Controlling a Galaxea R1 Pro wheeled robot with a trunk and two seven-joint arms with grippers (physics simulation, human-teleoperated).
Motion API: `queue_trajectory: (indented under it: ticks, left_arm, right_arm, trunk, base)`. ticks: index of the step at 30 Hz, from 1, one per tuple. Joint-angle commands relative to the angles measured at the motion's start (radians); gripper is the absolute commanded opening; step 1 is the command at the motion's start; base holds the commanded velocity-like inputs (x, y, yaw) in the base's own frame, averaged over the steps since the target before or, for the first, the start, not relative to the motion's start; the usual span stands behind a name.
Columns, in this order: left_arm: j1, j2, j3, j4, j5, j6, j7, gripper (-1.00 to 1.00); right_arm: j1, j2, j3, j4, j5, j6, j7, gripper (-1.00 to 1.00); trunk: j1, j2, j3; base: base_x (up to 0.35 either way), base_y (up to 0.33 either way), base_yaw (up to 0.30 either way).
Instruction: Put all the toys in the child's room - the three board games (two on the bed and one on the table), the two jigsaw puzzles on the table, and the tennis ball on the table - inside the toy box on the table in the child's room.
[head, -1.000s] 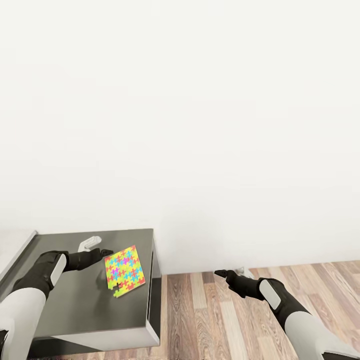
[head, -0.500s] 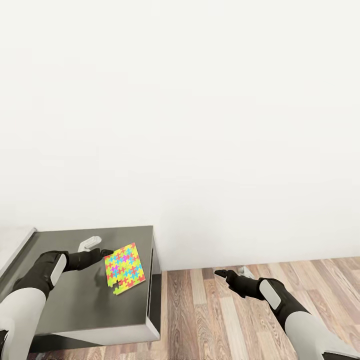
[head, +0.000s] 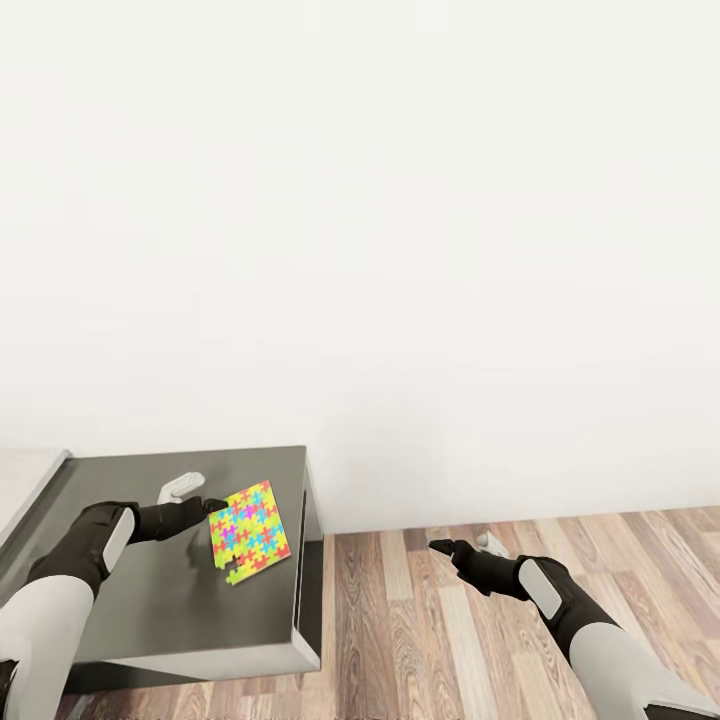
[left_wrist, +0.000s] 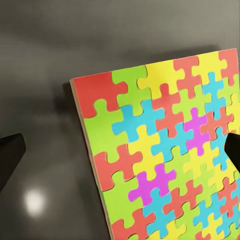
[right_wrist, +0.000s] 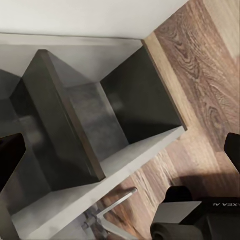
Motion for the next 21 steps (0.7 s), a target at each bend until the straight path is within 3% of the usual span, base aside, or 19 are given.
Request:
queue_trajectory:
  ticks: [1,21]
  left_arm:
    - [-0.001,-0.001,0.004,-0.001,0.003,0.008,-0.002,1.00]
    - [-0.001,-0.001,0.003,-0.001,0.002,0.007,-0.002,1.00]
  right_arm:
    - [-0.001,0.001,-0.006,-0.001,-0.001,0.008,0.002,1.00]
    - [-0.001,0.001,-0.006,-0.001,-0.001,0.008,0.002,1.00]
  trunk:
    - [0.000,-0.002,-0.003]
    - [0.000,-0.002,-0.008]
  base:
    - [0.000,0.000,0.000]
    - [0.000,-0.024,0.000]
